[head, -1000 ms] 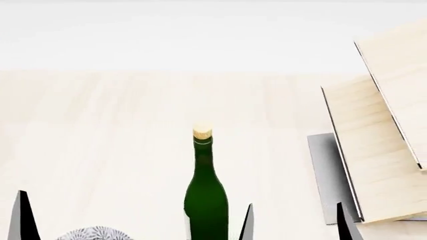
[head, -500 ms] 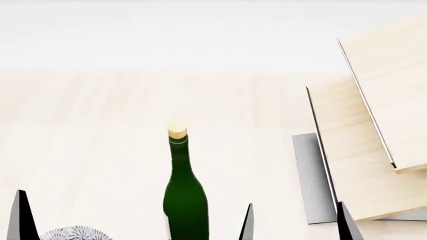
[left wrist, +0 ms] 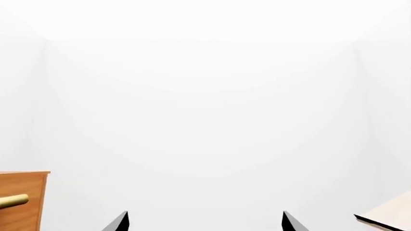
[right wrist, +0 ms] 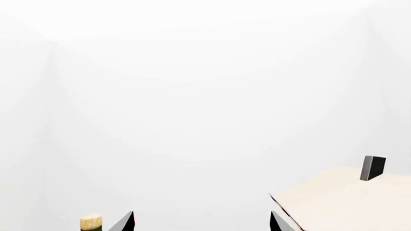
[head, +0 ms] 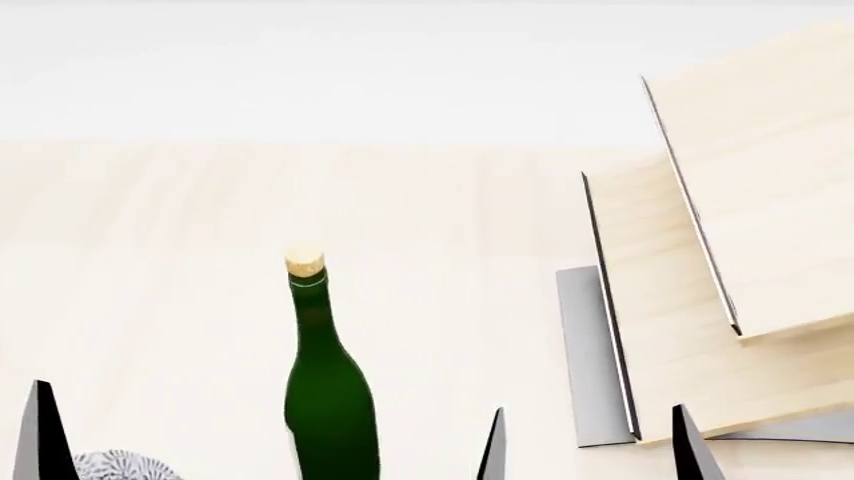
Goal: Put the wine bottle on the wine rack.
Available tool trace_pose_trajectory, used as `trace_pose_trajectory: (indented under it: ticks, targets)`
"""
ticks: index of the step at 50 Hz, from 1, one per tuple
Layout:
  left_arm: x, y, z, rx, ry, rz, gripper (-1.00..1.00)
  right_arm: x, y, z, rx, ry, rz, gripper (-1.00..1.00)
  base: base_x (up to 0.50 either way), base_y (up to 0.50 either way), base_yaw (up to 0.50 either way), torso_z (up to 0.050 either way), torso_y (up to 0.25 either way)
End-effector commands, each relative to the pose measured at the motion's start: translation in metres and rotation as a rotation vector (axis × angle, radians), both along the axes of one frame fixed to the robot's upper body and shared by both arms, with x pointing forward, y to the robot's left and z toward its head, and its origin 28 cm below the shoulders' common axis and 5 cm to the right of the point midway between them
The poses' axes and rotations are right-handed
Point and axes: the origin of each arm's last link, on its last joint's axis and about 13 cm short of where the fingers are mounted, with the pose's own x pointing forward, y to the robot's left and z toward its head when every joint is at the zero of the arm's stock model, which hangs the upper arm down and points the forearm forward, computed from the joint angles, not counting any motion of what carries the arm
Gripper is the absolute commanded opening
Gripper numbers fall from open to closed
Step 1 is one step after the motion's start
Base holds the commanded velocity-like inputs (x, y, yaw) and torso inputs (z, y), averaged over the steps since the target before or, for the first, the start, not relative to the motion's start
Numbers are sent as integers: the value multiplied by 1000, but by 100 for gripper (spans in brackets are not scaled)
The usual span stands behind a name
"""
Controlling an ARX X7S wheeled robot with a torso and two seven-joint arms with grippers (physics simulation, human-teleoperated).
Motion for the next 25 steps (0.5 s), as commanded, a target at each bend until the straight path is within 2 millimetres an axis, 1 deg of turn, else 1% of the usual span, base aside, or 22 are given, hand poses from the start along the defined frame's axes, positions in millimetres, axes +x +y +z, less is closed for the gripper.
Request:
trace_pose_trajectory:
  ticks: [1, 25]
  targets:
    - [0, 0, 0, -1, 2, 0, 100, 0, 0, 0, -1, 0, 0, 100, 0, -98, 0, 0, 0]
    - [0, 0, 0, 0, -1, -3, 100, 1, 0, 0, 1, 0, -1, 100, 0, -97, 0, 0, 0]
